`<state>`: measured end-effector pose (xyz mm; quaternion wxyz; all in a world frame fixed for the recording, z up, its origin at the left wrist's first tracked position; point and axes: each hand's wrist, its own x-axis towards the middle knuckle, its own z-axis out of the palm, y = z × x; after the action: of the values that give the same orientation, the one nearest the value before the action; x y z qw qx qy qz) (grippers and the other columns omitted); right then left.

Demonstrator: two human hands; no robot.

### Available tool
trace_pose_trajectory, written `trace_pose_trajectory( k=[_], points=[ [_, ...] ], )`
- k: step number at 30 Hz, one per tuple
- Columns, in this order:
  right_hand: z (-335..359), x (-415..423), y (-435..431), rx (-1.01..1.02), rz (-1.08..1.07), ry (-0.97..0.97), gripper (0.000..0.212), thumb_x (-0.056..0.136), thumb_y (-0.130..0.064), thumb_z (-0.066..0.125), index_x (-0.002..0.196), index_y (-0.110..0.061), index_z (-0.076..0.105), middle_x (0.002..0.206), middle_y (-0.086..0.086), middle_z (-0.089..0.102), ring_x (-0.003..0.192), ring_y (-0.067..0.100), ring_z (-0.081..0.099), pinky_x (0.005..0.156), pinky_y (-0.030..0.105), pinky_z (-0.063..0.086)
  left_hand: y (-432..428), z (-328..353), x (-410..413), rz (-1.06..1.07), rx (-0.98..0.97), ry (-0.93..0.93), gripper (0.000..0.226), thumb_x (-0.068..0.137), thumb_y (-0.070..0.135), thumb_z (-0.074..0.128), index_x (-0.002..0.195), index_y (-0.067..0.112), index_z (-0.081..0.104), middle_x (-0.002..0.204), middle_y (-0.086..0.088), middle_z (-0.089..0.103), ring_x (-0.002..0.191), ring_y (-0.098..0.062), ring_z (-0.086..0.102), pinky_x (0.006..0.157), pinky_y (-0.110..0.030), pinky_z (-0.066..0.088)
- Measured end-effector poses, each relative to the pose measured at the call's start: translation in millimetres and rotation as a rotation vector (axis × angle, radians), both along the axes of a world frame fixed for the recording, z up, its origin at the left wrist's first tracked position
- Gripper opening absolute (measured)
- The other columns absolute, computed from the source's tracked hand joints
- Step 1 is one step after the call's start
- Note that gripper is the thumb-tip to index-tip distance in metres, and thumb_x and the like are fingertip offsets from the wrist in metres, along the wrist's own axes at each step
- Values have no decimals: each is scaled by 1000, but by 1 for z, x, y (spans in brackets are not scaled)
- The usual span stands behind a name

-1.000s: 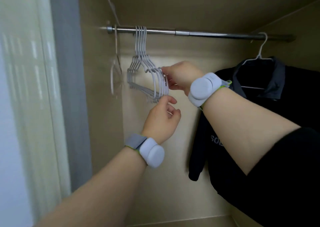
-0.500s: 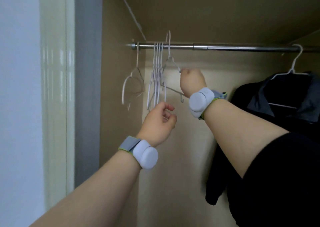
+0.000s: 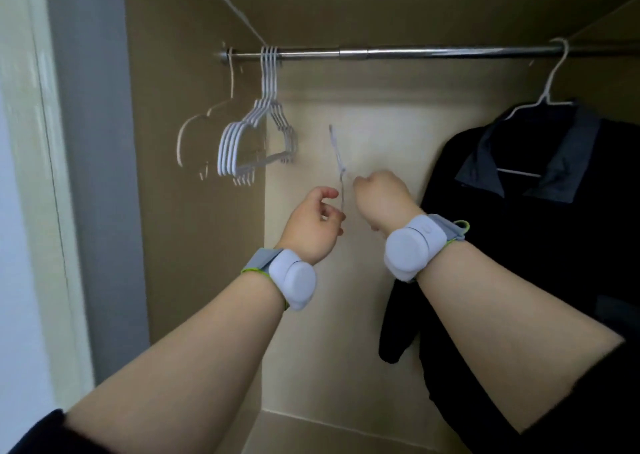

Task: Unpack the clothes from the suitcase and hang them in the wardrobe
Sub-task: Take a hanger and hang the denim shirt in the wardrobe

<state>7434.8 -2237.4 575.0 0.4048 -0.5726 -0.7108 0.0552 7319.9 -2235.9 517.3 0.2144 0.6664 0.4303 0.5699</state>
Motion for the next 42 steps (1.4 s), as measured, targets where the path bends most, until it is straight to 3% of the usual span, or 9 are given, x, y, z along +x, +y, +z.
trace_pose_trajectory(
  k=[5,7,11,17,19,21,25,33,42],
  points=[
    [-34,24,-18,-331,43,-335,32,96,-11,41,118,3,60,93,19,58,82,32,54,55,26,38,-3,-50,14,65,-111,232,46,92,13,47,136,24,42,97,1,57,83,-23,58,85,-36,52],
    [-53,23,-23,-422,101,-540,30,94,-14,49,114,0,64,69,7,49,59,20,45,44,16,34,-9,-76,12,48,-169,341,44,90,12,50,131,27,49,102,-2,56,78,-19,54,83,-30,48],
    [-99,0,-20,-510,288,-735,30,93,-20,51,107,-1,69,60,1,45,49,12,38,46,20,31,-31,-123,-5,-9,-352,413,31,87,2,50,78,31,59,87,0,59,65,-11,56,75,-26,47],
    [-148,-70,-39,-583,637,-782,27,99,-26,42,85,-12,60,38,-8,48,36,4,45,38,10,33,-73,-171,-80,-45,-702,381,28,92,-8,33,89,7,57,56,4,64,47,-3,57,55,-13,45],
    [-160,-113,-49,-619,776,-797,34,100,-24,40,78,-9,60,35,-9,46,28,1,41,33,8,28,-98,-182,-117,13,-739,355,28,94,-8,33,87,8,56,71,-15,68,50,-6,55,49,-9,39],
    [-171,-135,-52,-593,823,-797,34,98,-25,43,72,-12,61,51,-7,51,30,2,40,33,9,29,-110,-188,-137,46,-771,306,33,93,-7,34,79,14,55,90,-27,64,58,-12,54,49,-9,39],
    [-193,-215,-77,-507,962,-932,33,98,-23,41,81,-8,65,58,-2,51,44,8,44,41,15,35,-156,-197,-200,236,-853,301,34,90,-5,35,97,10,64,62,0,58,59,-10,55,52,-9,38],
    [-215,-394,-138,-374,1177,-907,33,94,-26,45,69,-9,57,62,6,48,52,18,39,50,29,29,-246,-213,-362,581,-875,213,26,94,12,48,73,22,60,77,2,65,51,9,51,58,-13,37],
    [-241,-564,-176,-283,1342,-879,33,100,-25,36,83,-8,58,73,7,48,74,24,48,56,30,31,-306,-248,-523,999,-865,67,36,84,50,62,92,15,68,73,3,59,68,-11,53,63,-25,43]
  ],
)
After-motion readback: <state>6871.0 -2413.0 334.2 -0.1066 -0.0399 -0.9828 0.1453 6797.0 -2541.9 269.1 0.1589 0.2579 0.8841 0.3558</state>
